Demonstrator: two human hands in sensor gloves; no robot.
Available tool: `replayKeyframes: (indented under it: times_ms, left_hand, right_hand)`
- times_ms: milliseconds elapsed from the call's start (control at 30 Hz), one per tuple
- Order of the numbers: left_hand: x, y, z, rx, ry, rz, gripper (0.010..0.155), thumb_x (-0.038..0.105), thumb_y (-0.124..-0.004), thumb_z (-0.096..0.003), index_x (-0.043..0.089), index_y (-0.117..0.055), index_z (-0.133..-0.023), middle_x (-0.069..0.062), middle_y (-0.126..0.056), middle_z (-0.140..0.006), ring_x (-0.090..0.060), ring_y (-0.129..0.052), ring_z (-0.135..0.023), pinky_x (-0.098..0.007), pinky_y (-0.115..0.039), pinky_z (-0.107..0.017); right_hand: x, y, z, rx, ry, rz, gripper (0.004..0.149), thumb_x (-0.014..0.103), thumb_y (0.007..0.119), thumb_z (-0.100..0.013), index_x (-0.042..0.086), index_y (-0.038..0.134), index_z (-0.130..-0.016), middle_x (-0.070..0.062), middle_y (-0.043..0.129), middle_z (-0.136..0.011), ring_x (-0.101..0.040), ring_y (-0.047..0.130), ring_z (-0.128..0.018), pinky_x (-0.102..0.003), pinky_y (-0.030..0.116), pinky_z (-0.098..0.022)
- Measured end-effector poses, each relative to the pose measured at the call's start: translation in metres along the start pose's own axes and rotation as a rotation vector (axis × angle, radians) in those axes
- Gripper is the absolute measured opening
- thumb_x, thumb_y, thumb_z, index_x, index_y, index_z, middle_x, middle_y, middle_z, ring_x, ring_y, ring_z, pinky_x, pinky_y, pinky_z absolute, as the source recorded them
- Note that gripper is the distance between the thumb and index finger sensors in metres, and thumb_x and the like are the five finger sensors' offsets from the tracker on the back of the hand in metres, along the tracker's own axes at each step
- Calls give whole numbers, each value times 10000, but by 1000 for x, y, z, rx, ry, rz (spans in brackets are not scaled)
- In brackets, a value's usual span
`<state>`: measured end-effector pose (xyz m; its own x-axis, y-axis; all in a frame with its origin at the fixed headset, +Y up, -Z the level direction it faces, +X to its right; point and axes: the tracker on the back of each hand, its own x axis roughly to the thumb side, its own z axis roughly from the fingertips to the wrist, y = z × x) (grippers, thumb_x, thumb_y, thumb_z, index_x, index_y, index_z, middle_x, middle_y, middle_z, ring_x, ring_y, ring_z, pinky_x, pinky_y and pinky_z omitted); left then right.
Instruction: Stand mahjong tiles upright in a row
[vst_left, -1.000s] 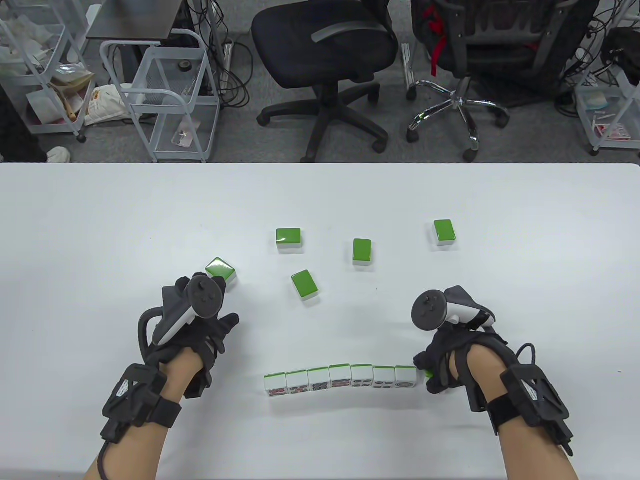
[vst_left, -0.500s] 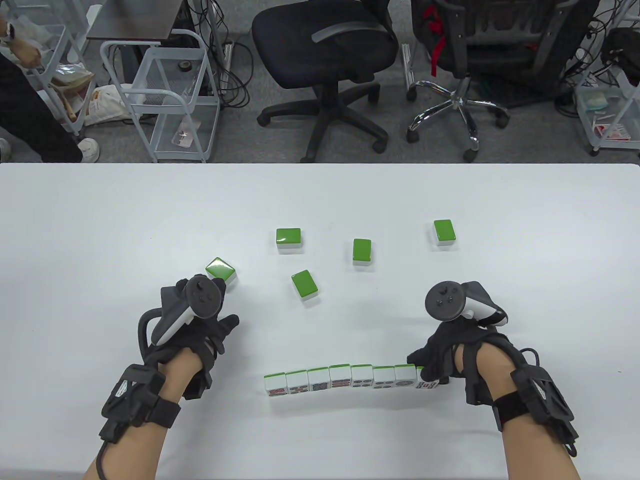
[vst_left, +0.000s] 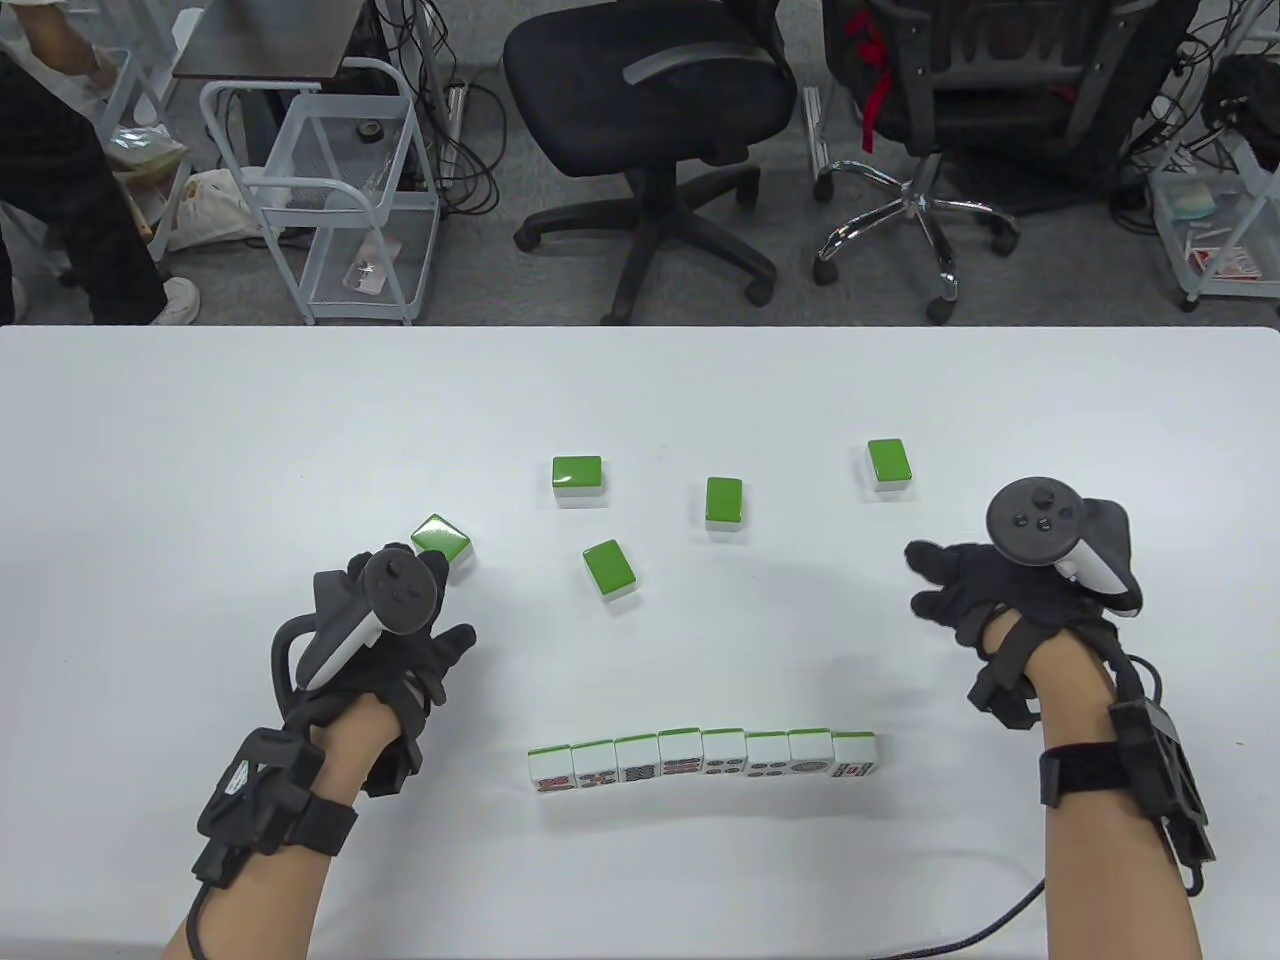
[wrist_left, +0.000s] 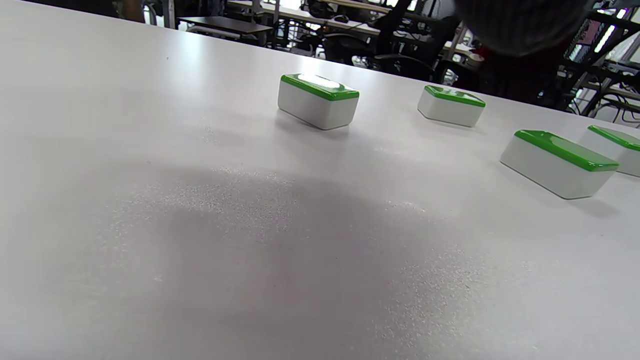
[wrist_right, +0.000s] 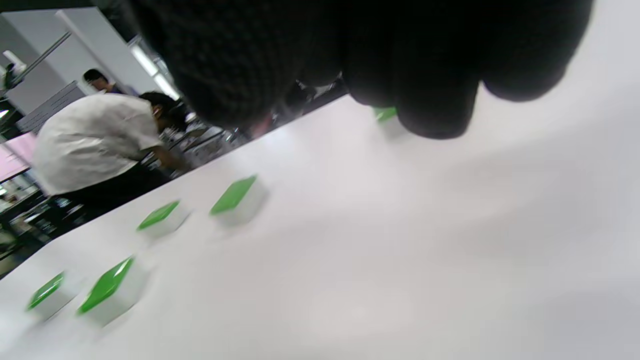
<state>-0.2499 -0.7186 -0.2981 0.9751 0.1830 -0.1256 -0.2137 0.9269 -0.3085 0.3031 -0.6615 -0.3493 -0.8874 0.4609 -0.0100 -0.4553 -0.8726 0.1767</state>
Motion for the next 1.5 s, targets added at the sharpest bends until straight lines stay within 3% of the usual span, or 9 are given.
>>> replayKeyframes:
  times_ms: [133, 300, 667, 967, 1067, 1133, 1233, 1333, 1500]
  left_hand:
    - [-1, 0, 0, 3, 0, 7, 820, 632, -682, -306, 393, -313, -998, 23, -234, -1145, -360, -246, -1091, -578, -369, -768]
    - [-2, -1, -1, -1, 8, 2, 821, 631, -684, -306, 394, -311, -998, 22, -233, -1144, -360, -244, -1091, -578, -367, -769]
    - [-4, -1, -2, -6, 12, 3, 822, 631, -683, -306, 392, -310, -998, 21, -233, -1144, -359, -245, -1091, -577, -366, -769]
    - [-3, -2, -2, -18, 5, -5, 822, 631, -684, -305, 393, -310, -997, 23, -233, -1144, -360, -247, -1091, -578, -368, -769]
    - [-3, -2, -2, -22, 3, -8, 823, 630, -685, -305, 392, -309, -998, 24, -234, -1144, -360, -247, -1091, -578, -368, -769]
    - [-4, -2, -3, -25, 5, -7, 823, 628, -688, -305, 392, -310, -997, 25, -235, -1144, -359, -248, -1092, -578, -368, -769]
    - [-6, -2, -4, -27, 12, -5, 824, 628, -688, -305, 392, -310, -997, 27, -237, -1145, -360, -248, -1091, -578, -369, -769]
    - [-8, -4, -5, -33, 22, -4, 824, 629, -688, -304, 391, -311, -997, 24, -243, -1145, -361, -249, -1091, -578, -369, -769]
    - [-9, -3, -5, -31, 28, 0, 824, 633, -683, -303, 392, -310, -997, 26, -240, -1145, -361, -247, -1091, -578, -369, -769]
  right_hand:
    - [-20, -11, -11, -121, 109, 25, 659, 289, 911, -288, 131, 707, -895, -203, 691, -971, -509, 802, -789, -614, 718, -515]
    - [-29, 4, -31, -166, 133, 30, 681, 281, 909, -291, 149, 669, -914, -209, 626, -1004, -545, 725, -835, -638, 683, -537]
    - [12, 51, -108, -61, 110, 186, 818, 289, 899, -296, 206, 447, -973, -184, 338, -1065, -566, 474, -934, -672, 567, -592]
    - [21, 79, -146, -7, 122, 232, 811, 273, 846, -326, 232, 365, -978, -144, 206, -1059, -588, 329, -937, -698, 477, -606]
    - [21, 84, -153, 46, 147, 300, 788, 253, 840, -329, 224, 390, -976, -128, 247, -1065, -627, 348, -922, -710, 497, -596]
    - [21, 86, -156, 61, 151, 360, 777, 245, 855, -319, 202, 432, -969, -133, 342, -1066, -640, 472, -904, -693, 586, -573]
    - [23, 87, -157, 50, 131, 435, 772, 236, 897, -295, 204, 499, -957, -141, 355, -1069, -562, 707, -847, -603, 725, -519]
    - [27, 85, -157, 36, 114, 503, 720, 248, 923, -284, 186, 608, -928, -190, 480, -1023, -470, 843, -731, -566, 759, -485]
    - [30, 83, -157, 59, 144, 505, 697, 283, 954, -262, 181, 687, -898, -257, 580, -980, -465, 906, -652, -475, 839, -390]
